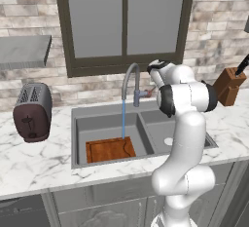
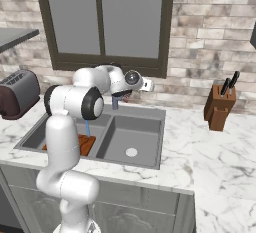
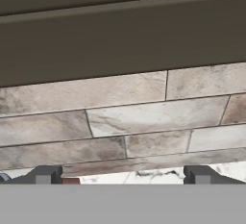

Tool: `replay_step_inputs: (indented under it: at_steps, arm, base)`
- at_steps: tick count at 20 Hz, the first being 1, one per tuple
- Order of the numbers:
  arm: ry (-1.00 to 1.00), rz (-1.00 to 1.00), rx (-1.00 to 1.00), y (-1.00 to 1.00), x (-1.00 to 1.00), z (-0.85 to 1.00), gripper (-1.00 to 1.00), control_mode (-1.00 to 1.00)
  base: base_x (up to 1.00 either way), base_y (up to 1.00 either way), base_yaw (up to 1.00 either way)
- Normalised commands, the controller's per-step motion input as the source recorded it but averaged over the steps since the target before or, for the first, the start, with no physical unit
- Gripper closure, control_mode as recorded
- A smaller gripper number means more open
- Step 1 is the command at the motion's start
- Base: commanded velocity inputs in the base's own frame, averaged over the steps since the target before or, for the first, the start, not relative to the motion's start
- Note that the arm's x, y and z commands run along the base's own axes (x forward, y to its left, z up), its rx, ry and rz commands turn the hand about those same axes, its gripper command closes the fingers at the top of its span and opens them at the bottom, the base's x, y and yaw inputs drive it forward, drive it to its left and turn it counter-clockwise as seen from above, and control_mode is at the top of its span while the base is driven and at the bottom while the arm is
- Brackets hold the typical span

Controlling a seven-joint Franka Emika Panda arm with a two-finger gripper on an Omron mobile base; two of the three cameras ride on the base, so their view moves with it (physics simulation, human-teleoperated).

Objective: Turn on the sink faucet with hot water and rinse the cutting board for ten seconds, then turn off the faucet. Push the cutting board to reach the water if necessary.

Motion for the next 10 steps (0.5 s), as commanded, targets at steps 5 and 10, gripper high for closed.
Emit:
replay_step_inputs:
  at_steps: [5,10]
  arm:
    - [0.00,0.00,0.00,0.00,0.00,0.00,-1.00,-1.00]
    - [0.00,0.00,0.00,0.00,0.00,0.00,-1.00,-1.00]
  base:
    - [0.00,0.00,0.00]
    - [0.00,0.00,0.00]
